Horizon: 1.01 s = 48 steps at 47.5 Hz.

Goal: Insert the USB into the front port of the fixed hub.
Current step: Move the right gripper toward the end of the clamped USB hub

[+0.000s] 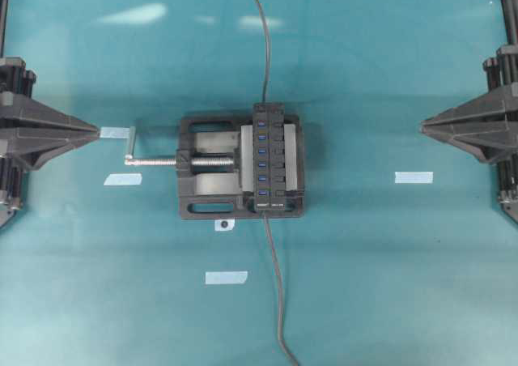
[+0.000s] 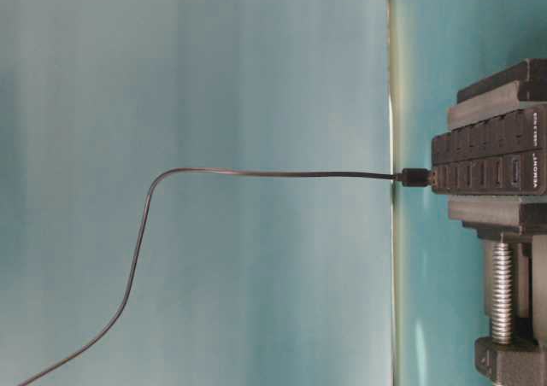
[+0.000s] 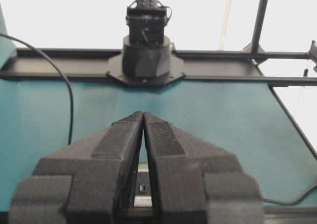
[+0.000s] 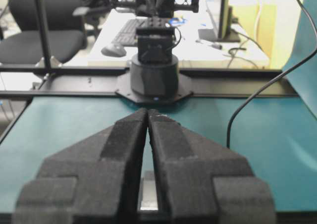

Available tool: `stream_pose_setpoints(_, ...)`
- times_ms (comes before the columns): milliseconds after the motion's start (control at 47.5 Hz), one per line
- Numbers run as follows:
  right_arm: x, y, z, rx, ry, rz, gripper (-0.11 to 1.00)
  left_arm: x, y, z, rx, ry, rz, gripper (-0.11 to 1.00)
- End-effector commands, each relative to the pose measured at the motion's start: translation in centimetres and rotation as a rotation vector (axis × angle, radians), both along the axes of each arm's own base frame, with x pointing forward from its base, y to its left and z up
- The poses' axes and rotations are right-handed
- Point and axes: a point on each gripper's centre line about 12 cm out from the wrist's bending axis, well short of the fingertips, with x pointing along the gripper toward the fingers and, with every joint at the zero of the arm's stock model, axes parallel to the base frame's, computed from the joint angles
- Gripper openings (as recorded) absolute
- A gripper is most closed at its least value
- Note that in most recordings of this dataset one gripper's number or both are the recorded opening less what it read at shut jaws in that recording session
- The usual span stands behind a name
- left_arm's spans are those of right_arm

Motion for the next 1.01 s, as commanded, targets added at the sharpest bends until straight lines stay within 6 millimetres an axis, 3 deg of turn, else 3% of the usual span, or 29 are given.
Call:
stream_pose_setpoints(0, 0.0, -0.5, -0.6, 0.015, 0.012, -0.025, 0.16, -0.2, 0.0, 0.1, 0.007, -0.017, -0.003, 0.13)
stream_pose_setpoints(126, -0.5, -1.3, -1.7, 0.135, 0.032, -0.064, 0.06, -0.6, -0.1, 0.4, 0.007, -0.031, -0.004, 0.00)
stream_pose_setpoints(253, -0.6, -1.3, -2.0, 0.206, 0.032, -0.061, -0.01, -0.7, -0.1, 0.5, 0.007, -0.032, -0.004, 0.00)
stream_pose_setpoints(484, -0.6, -1.2, -2.7, 0.213, 0.095, -0.064, -0.02, -0.3, -0.1, 0.0, -0.008, 0.012, -0.005, 0.00)
stream_pose_setpoints(989, 1.3, -1.8, -4.4, 0.200, 0.500, -0.109, -0.02, 0.6, 0.0, -0.9, -0.026, 0.117, -0.003, 0.00)
